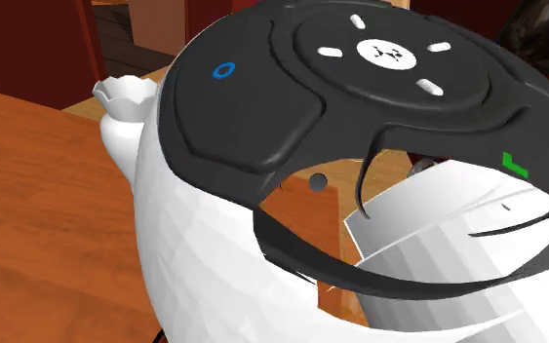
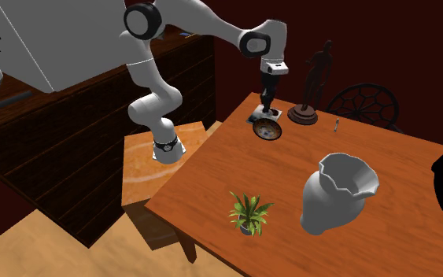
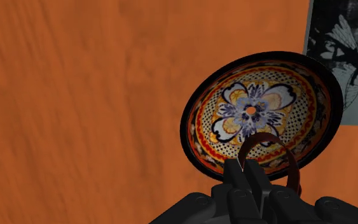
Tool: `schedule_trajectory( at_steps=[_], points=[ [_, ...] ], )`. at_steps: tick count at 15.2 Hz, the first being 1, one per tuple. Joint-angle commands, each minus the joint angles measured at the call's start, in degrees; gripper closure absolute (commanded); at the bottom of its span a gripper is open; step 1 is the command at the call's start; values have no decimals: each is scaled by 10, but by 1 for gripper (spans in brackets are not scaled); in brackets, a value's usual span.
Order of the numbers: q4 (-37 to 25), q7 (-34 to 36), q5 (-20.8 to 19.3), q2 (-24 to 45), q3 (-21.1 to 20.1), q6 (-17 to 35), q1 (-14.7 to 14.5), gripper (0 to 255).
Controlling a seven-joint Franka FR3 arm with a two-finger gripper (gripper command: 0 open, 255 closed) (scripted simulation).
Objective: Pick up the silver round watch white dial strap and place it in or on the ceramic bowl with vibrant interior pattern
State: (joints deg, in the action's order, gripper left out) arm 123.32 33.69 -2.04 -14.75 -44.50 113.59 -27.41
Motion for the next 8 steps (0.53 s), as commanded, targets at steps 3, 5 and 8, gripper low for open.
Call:
schedule_trajectory(
  at_steps=[3,5,8],
  points=[
    [22,14,-5,8,-9,27,0,255],
    [33,20,-9,14,-13,42,1,255],
    [48,30,-18,25,-19,64,3,255]
  ],
)
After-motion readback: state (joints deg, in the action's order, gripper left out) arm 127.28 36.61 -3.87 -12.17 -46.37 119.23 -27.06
